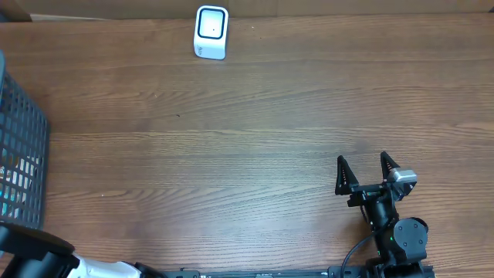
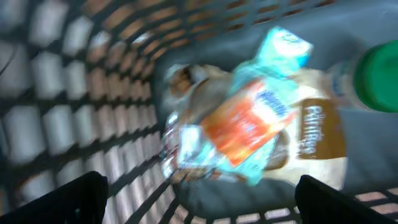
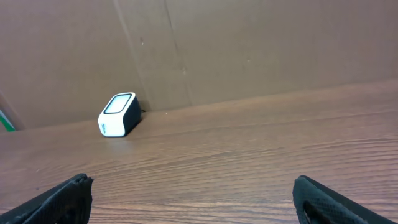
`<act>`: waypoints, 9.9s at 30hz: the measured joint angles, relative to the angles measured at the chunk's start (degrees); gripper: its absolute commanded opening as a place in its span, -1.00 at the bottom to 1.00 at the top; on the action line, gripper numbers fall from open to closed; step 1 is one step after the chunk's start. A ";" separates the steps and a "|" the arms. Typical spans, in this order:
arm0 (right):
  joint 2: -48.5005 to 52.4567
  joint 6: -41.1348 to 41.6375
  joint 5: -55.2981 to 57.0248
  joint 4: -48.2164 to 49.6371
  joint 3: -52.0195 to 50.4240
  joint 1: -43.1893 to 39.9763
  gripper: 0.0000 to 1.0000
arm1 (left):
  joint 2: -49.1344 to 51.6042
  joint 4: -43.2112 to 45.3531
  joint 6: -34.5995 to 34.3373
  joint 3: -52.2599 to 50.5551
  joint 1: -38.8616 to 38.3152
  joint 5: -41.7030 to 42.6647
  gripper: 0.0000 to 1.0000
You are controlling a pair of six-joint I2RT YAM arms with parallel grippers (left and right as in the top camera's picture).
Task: Scan the item barcode
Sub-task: 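Move the left gripper over the basket and reach down inside, then grasp the orange Kleenex tissue pack with the left gripper and lift, then carry the Kleenex pack toward the scanner and set it on the table, then return the left gripper to the basket and reach inside, then grasp the green wipes pack in the basket with the left gripper, then carry the green wipes pack out and place it beside the Kleenex pack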
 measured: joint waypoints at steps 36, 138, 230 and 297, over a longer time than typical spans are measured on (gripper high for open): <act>0.00 -0.02 0.00 0.00 0.00 0.00 1.00 | 13.00 4.79 14.16 -0.11 -0.22 6.10 0.51; 0.00 0.00 -0.02 0.00 0.00 0.00 1.00 | 1.05 -15.17 -2.71 20.65 -57.70 12.55 0.66; 0.00 -0.02 0.00 0.00 0.00 0.00 1.00 | 0.24 27.74 8.61 -24.98 0.76 6.69 0.90; 0.00 -0.02 0.00 -0.02 0.00 0.00 1.00 | 2.32 -9.66 5.03 21.05 -23.37 44.35 -0.84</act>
